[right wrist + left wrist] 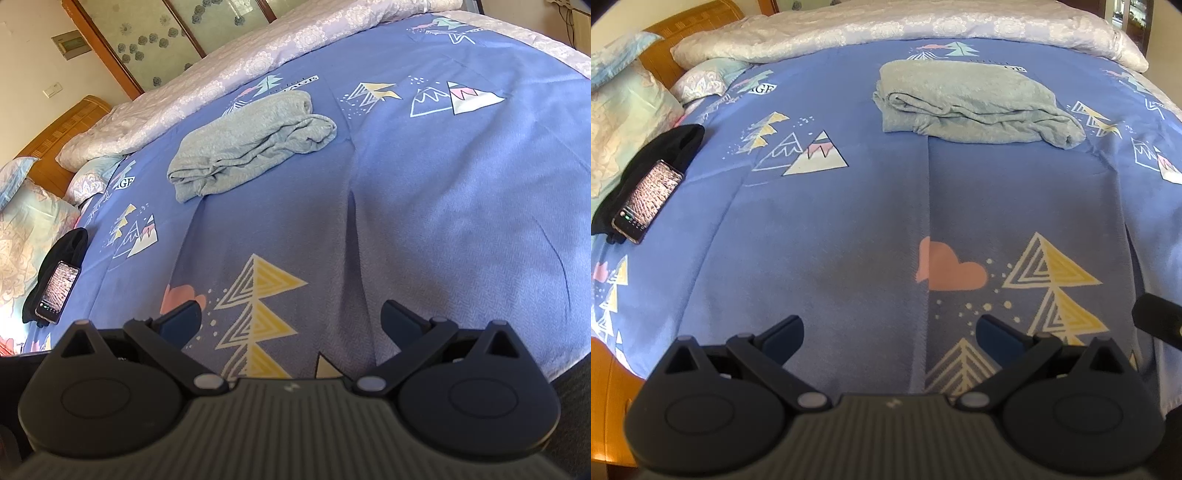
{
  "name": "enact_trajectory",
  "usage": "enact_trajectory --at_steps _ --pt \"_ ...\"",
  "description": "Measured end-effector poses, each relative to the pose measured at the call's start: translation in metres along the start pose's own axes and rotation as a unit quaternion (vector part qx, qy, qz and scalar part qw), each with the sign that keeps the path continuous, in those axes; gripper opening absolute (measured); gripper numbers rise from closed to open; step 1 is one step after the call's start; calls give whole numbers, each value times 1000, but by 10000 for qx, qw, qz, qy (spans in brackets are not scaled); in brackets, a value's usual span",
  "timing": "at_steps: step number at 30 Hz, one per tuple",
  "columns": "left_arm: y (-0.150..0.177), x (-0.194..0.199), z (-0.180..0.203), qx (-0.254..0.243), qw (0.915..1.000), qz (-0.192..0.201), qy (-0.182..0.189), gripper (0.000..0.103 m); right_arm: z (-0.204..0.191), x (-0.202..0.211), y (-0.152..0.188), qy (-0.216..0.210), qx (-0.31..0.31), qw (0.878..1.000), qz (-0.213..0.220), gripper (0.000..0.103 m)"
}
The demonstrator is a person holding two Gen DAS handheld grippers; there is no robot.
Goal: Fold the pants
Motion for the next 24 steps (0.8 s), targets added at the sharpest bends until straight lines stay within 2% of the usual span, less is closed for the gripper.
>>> enact_trajectory --at_steps 5,24 --pt "-3 4 -1 -106 9995 195 -226 103 0 0 0 -3 0 10000 9 103" --pt "-4 6 -9 59 9993 297 -200 103 1 0 0 -10 -12 10000 15 103"
Point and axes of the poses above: each gripper's, at about its wrist camera, not at the fingertips, and x roughly against the way its jaws point, z to its right, y to its underside, the point moved 7 cm from there along -x, roughly the way its jaws point, and after that the axes turned 9 degrees about -y, right-handed, at the moved point
